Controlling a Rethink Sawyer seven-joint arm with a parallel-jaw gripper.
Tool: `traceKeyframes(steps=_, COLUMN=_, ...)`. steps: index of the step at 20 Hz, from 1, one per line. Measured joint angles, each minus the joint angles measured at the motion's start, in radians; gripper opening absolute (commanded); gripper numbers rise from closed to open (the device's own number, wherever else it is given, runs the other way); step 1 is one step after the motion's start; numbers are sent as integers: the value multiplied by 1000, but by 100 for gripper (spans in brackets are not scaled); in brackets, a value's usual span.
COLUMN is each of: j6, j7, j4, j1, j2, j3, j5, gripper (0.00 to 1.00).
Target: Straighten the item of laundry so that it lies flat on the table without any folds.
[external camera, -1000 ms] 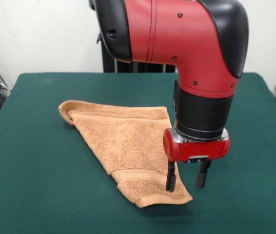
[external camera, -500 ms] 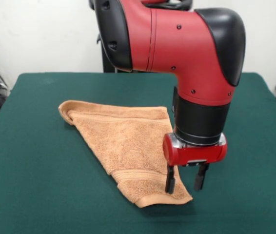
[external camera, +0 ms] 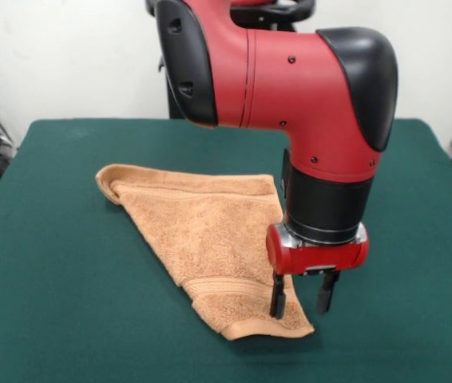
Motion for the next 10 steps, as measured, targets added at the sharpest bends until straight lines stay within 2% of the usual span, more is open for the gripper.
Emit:
traceKeyframes(steps=1, j6=0, j7=0, j4=0, j1=0, j2=0, j3=0, j5=0, gripper=100)
traceKeyframes(steps=2, j6=0, j7=0, j4=0, j1=0, j2=0, j3=-1, j5=-1, gripper=0)
traceKeyframes(steps=10, j6=1, j7=0, j4=-1, j1=2, j2=0, j3=-7, j5=-2, gripper=0)
